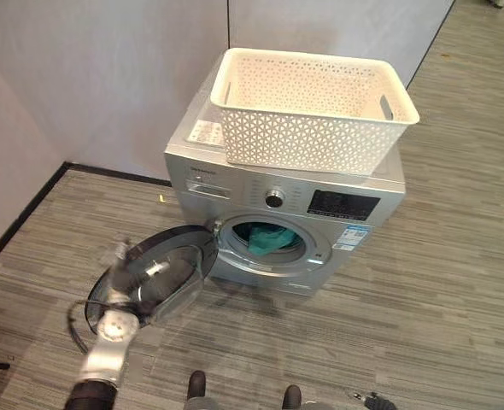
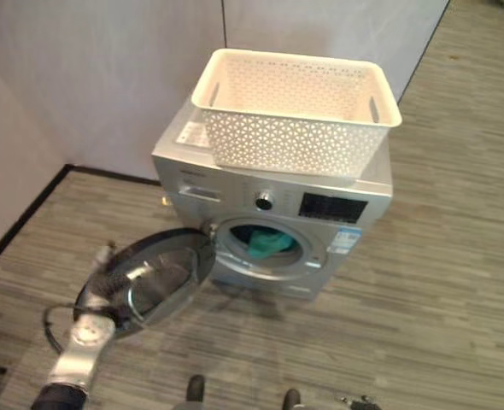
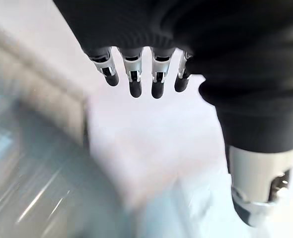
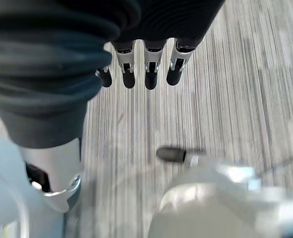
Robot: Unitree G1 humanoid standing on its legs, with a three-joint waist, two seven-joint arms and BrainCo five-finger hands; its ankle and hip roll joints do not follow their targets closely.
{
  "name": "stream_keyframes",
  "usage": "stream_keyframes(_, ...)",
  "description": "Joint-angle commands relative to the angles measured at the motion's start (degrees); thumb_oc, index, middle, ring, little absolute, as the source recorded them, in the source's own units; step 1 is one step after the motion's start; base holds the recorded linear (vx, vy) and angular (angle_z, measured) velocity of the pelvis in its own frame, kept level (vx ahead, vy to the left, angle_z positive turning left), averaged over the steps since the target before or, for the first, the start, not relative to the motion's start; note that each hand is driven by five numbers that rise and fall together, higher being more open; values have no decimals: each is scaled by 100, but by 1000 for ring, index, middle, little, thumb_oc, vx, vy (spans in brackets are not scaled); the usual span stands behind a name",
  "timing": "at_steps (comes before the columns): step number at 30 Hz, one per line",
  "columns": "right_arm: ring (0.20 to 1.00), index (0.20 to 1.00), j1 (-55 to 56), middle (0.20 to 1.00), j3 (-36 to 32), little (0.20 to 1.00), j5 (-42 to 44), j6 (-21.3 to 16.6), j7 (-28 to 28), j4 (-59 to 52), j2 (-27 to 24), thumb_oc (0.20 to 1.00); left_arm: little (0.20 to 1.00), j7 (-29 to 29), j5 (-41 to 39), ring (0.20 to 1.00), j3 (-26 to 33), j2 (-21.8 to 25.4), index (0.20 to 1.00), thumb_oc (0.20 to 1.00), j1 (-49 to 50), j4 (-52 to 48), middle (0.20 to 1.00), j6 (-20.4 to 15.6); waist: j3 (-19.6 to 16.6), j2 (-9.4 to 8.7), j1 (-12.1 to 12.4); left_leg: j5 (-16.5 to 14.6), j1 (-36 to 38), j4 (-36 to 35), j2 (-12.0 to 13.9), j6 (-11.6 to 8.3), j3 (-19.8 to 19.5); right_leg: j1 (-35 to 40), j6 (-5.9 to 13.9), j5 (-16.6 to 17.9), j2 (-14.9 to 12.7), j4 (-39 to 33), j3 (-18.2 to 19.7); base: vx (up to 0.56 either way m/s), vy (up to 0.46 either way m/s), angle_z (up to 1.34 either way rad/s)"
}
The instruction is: Grab the laundry basket,head to the washer,open it,put in the laundry and shut it.
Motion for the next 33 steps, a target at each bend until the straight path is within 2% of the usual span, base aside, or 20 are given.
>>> stream_keyframes(1,1000,1000,-310,1000,343,1000,-289,-118,128,-119,-158,1000,1000,298,-7,1000,113,653,1000,1000,-495,212,1000,-409,-361,121,-18,-332,-232,52,-58,139,-74,-159,169,-574,-86,212,461,16,166,-33)
stream_keyframes(5,1000,1000,-411,1000,547,1000,-327,-124,178,-435,-180,1000,1000,566,-217,1000,192,1052,1000,1000,-1209,842,1000,-280,-350,57,-86,-365,-309,52,-111,167,117,-306,261,-431,-173,125,555,-4,83,-32)
stream_keyframes(7,1000,1000,-502,1000,640,1000,-352,-119,178,-550,-237,1000,1000,666,-331,1000,14,1359,1000,1000,-1742,1641,1000,-80,-315,13,-156,-354,-400,52,-124,182,172,-440,300,-344,-194,90,599,-48,52,-17)
stream_keyframes(9,1000,1000,-650,1000,745,1000,-361,-100,171,-699,-354,1000,1000,417,-506,1000,-478,1746,1000,1000,-2527,2961,1000,142,-221,-24,-265,-284,-572,52,-98,192,239,-672,328,-259,-204,86,639,-79,54,-19)
stream_keyframes(10,1000,1000,-655,1000,733,1000,-361,-100,171,-698,-348,1000,1000,415,-515,1000,-508,1753,1000,1000,-2567,2994,1000,127,-222,-30,-255,-282,-583,52,-98,192,238,-683,328,-258,-204,88,638,-74,42,-12)
stream_keyframes(11,1000,1000,-726,1000,794,1000,-359,-103,173,-750,-393,1000,1000,306,-528,1000,-711,1818,1000,1000,-2837,3649,1000,224,-172,-57,-313,-257,-659,52,-91,195,252,-768,336,-220,-201,98,674,-24,18,-9)
stream_keyframes(12,1000,1000,-732,1000,775,1000,-359,-102,173,-750,-384,1000,1000,303,-541,1000,-757,1825,1000,1000,-2896,3696,1000,203,-172,-67,-295,-255,-669,52,-91,195,254,-782,336,-221,-202,104,677,-63,29,-7)
stream_keyframes(13,1000,1000,-803,1000,874,1000,-370,-108,180,-854,-469,1000,1000,92,-555,1000,-1084,1954,1000,1000,-3325,4625,1000,261,-93,-125,-378,-219,-765,52,-50,195,304,-909,354,-178,-183,111,727,-75,15,-6)
stream_keyframes(14,1000,1000,-857,1000,934,1000,-362,-122,171,-873,-514,1000,1000,-100,-643,1000,-1216,1971,1000,1000,-3537,5101,1000,312,-56,-181,-410,-177,-866,52,-32,193,320,-1032,358,-129,-168,107,751,-106,17,-8)
stream_keyframes(17,1000,1000,-931,1000,982,1000,-269,-158,170,-929,-608,1000,1000,-322,-691,1000,-1457,2088,1000,1000,-4015,5880,1000,448,42,-364,-512,-108,-1109,52,39,191,365,-1328,364,-29,-120,91,846,-54,-3,-20)
stream_keyframes(18,1000,1000,-933,1000,978,1000,-268,-158,170,-928,-604,1000,1000,-325,-693,1000,-1469,2090,1000,1000,-4031,5890,1000,445,37,-367,-508,-106,-1117,52,39,191,365,-1337,364,-28,-120,92,847,-21,-9,-20)
stream_keyframes(19,1000,1000,-937,1000,1011,1000,-233,-178,169,-967,-649,1000,1000,-332,-667,1000,-1472,2121,1000,1000,-4178,6198,1000,511,78,-515,-574,-71,-1238,52,80,184,383,-1487,373,34,-77,67,892,-15,-20,-10)
stream_keyframes(21,1000,1000,-908,1000,1021,1000,-216,-205,165,-1029,-676,1000,1000,-287,-708,1000,-1416,2205,1000,1000,-4293,6349,1000,550,105,-674,-623,-41,-1345,52,148,176,412,-1633,383,89,-36,51,925,-13,-32,-6)
stream_keyframes(26,1000,1000,-871,1000,1023,1000,-135,-240,163,-1268,-723,1000,1000,-317,-501,1000,-1501,2401,1000,1000,-4404,6586,1000,692,234,-962,-681,8,-1549,52,244,165,400,-1854,405,168,41,51,948,5,-17,-16)
stream_keyframes(31,1000,1000,-998,1000,1095,1000,-154,-185,179,-1364,-779,1000,1000,-839,-515,1000,-1639,2067,1000,1000,-4277,6896,1000,791,339,-1040,-707,39,-1673,52,266,158,373,-1963,397,187,48,51,923,0,0,0)
stream_keyframes(33,1000,1000,-1104,1000,1146,1000,-246,-90,227,-1272,-789,1000,1000,-1417,-304,1000,-1715,1625,1000,1000,-3870,7164,1000,930,328,-1013,-722,20,-1637,52,284,153,415,-1952,393,181,47,51,944,17,18,0)
